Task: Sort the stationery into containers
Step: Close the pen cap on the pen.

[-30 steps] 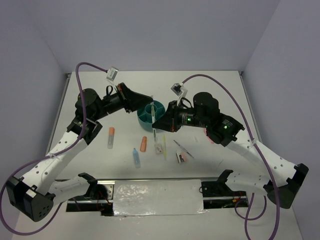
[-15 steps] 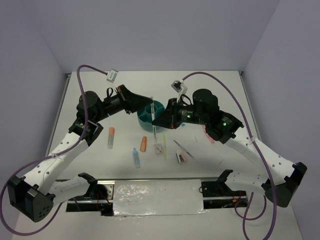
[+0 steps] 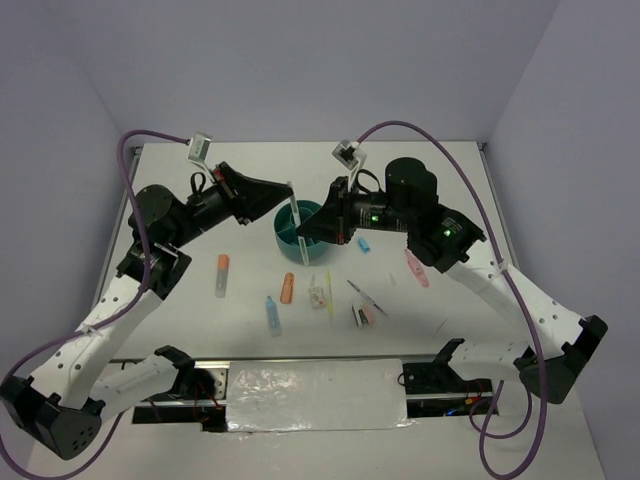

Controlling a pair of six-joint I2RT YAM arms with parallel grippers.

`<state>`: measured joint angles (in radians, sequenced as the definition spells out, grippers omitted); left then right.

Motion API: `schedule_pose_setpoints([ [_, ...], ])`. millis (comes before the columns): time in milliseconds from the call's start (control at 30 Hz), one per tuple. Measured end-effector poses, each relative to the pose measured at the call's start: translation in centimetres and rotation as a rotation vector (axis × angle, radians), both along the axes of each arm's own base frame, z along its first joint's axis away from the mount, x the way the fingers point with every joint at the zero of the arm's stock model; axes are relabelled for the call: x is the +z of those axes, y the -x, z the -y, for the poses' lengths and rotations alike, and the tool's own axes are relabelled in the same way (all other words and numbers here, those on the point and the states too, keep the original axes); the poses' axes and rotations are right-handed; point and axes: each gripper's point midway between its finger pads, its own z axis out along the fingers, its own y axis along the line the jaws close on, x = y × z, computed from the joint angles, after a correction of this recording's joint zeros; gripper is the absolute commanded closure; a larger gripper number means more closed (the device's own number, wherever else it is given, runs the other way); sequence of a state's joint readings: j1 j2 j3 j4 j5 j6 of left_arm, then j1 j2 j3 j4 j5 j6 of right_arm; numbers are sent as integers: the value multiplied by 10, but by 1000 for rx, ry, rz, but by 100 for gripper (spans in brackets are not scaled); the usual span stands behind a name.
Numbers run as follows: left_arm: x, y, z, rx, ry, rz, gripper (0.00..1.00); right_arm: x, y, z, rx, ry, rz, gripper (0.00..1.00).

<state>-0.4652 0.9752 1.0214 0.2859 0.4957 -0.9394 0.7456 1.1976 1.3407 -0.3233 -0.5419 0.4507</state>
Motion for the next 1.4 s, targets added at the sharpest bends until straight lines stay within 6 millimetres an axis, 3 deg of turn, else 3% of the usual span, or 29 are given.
schedule_pose_setpoints([
  [200, 8, 11, -2, -17, -42, 26, 63, 9, 2, 3, 19, -8, 91, 100],
  [300, 4, 16, -1, -36, -79, 10, 62, 16, -5, 6, -1, -24, 131, 100],
  [467, 15, 21, -3, -32, -98, 19, 39, 17, -3, 6, 5, -18, 164, 100],
  [500, 21, 23, -4, -32, -92, 30, 31, 17, -2, 5, 11, -13, 168, 100],
  [667, 38, 27, -6, -31, -74, 63, 26, 16, 5, 3, 33, -3, 179, 100],
  [867, 25, 19, -2, -35, -98, 25, 23, 22, 7, 3, 36, -8, 184, 100],
  [1033, 9, 16, 1, -45, -115, -9, 24, 35, 12, 3, 54, -32, 198, 100],
  [1233, 6, 21, 4, -83, -112, -8, 41, 32, 17, -4, 90, -33, 181, 100],
  [1300, 10, 23, 5, -92, -102, 14, 50, 28, 18, -8, 104, -27, 171, 100],
  [1333, 11, 24, 6, -100, -97, 19, 63, 27, 19, -9, 110, -25, 168, 100],
  [1400, 13, 27, 7, -116, -85, 19, 75, 25, 20, -11, 115, -23, 161, 100],
])
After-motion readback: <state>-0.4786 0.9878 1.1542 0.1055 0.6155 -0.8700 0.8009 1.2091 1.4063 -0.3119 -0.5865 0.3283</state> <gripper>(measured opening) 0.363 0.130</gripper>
